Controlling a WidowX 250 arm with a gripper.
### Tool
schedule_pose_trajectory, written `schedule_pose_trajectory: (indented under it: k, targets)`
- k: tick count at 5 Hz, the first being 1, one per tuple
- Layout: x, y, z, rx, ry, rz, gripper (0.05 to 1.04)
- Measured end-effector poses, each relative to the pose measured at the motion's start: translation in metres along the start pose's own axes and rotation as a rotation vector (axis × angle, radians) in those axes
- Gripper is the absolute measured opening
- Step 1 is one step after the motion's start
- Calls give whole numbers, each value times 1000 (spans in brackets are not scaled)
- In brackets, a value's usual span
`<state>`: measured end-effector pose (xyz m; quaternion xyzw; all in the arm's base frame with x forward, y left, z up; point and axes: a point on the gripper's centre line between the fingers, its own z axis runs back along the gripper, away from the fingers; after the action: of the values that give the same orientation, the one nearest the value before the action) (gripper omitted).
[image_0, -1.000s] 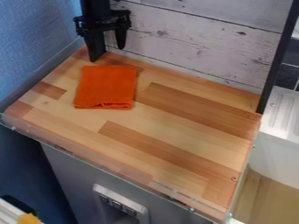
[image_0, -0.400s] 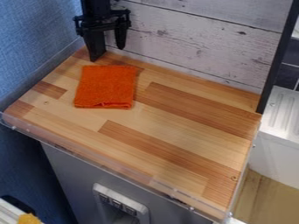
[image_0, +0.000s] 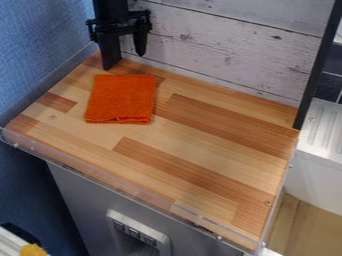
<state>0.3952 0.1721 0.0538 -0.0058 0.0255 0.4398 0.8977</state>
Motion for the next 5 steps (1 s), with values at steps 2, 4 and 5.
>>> schedule_pose_trajectory:
  k: [2,4,5]
  targets:
    - [-1,-2,0,-36,20,-18,999]
    - [3,-6,-2,-75,-8,-33,996]
    - [6,-8,-4,-97,-49,-34,999]
